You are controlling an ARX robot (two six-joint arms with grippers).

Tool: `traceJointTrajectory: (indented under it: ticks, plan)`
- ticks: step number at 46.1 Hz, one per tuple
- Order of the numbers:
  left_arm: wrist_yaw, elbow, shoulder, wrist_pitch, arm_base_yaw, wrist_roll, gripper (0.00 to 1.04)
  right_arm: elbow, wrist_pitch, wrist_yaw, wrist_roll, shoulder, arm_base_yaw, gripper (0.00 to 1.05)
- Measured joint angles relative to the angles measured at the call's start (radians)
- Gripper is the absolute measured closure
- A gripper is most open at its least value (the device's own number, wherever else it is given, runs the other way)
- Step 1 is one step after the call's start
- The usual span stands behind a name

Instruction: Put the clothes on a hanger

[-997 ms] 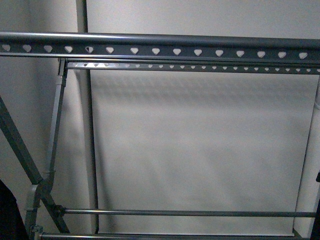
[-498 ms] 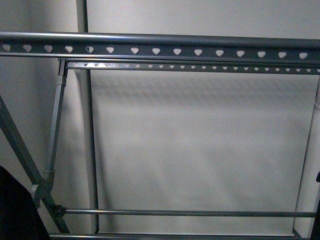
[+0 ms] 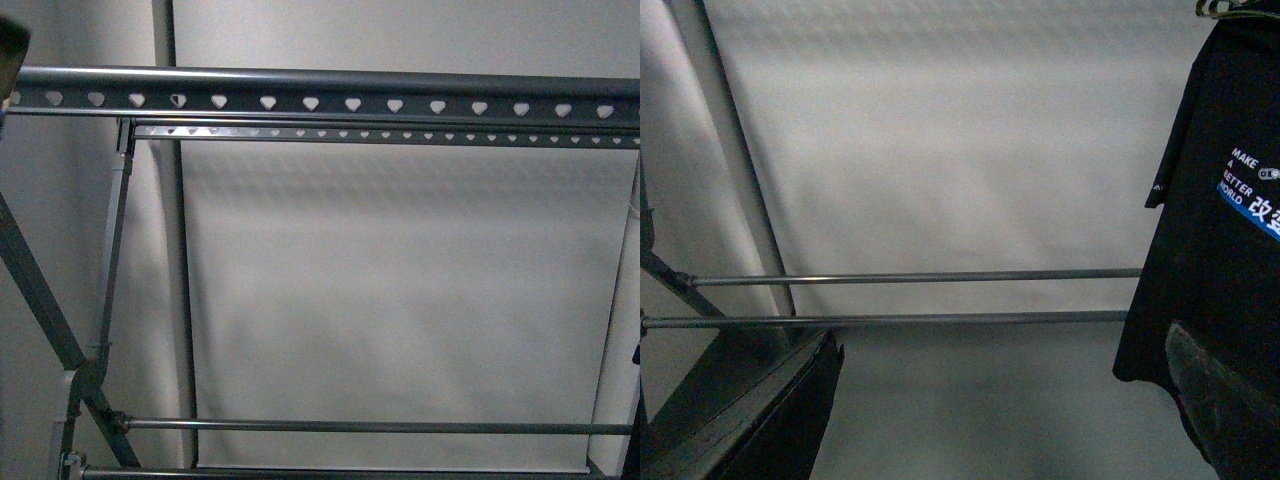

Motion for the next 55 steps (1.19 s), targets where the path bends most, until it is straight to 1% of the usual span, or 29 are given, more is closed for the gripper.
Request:
traceJointTrajectory:
  ticks: [3, 5, 6, 9, 10, 13, 18, 19, 21, 27, 33, 36, 41, 45, 52, 54, 55]
  plan:
    - [0.087, 0.021, -0.032, -0.102, -0.009, 0.171, 1.01, 0.0, 0.0, 0.0, 0.0, 0.0, 0.0, 0.07]
    - [0.122, 0.037, -0.032, -0.151, -0.012, 0.279, 1.01, 0.0, 0.0, -0.001, 0.0, 0.0, 0.0, 0.07]
    - [0.137, 0.042, -0.029, -0.163, -0.013, 0.338, 1.01, 0.0, 0.0, 0.0, 0.0, 0.0, 0.0, 0.07]
    - [0.216, 0.072, 0.011, -0.182, -0.009, 0.59, 1.01, 0.0, 0.0, 0.0, 0.0, 0.0, 0.0, 0.07]
    - [0.224, 0.078, 0.019, -0.182, -0.007, 0.641, 1.01, 0.0, 0.0, 0.0, 0.0, 0.0, 0.0, 0.07]
    - [0.25, 0.129, 0.081, -0.22, 0.003, 0.885, 1.01, 0.0, 0.0, 0.0, 0.0, 0.0, 0.0, 0.07]
    - [0.276, 0.22, 0.186, -0.291, 0.013, 1.209, 1.01, 0.0, 0.0, 0.0, 0.0, 0.0, 0.0, 0.07]
    - [0.276, 0.23, 0.199, -0.293, 0.012, 1.227, 1.01, 0.0, 0.0, 0.0, 0.0, 0.0, 0.0, 0.07]
    - [0.272, 0.263, 0.251, -0.271, 0.01, 1.368, 1.01, 0.0, 0.0, 0.0, 0.0, 0.0, 0.0, 0.07]
    - [0.266, 0.315, 0.341, -0.194, -0.01, 1.621, 1.01, 0.0, 0.0, 0.0, 0.0, 0.0, 0.0, 0.07]
    - [0.256, 0.346, 0.389, -0.103, -0.043, 1.717, 1.01, 0.0, 0.0, 0.0, 0.0, 0.0, 0.0, 0.07]
    - [0.25, 0.363, 0.416, -0.007, -0.075, 1.759, 1.01, 0.0, 0.0, 0.0, 0.0, 0.0, 0.0, 0.07]
    - [0.249, 0.363, 0.431, 0.122, -0.098, 1.764, 1.01, 0.0, 0.0, 0.0, 0.0, 0.0, 0.0, 0.07]
    - [0.255, 0.363, 0.433, 0.149, -0.106, 1.765, 1.01, 0.0, 0.0, 0.0, 0.0, 0.0, 0.0, 0.07]
    - [0.257, 0.363, 0.432, 0.151, -0.105, 1.765, 1.01, 0.0, 0.0, -0.002, 0.001, 0.0, 0.0, 0.07]
    - [0.256, 0.363, 0.433, 0.151, -0.105, 1.765, 1.01, 0.008, 0.025, -0.226, 0.093, 0.05, -0.069, 0.07]
    - [0.256, 0.363, 0.433, 0.151, -0.103, 1.765, 1.01, 0.028, 0.041, -0.407, 0.146, 0.121, -0.143, 0.07]
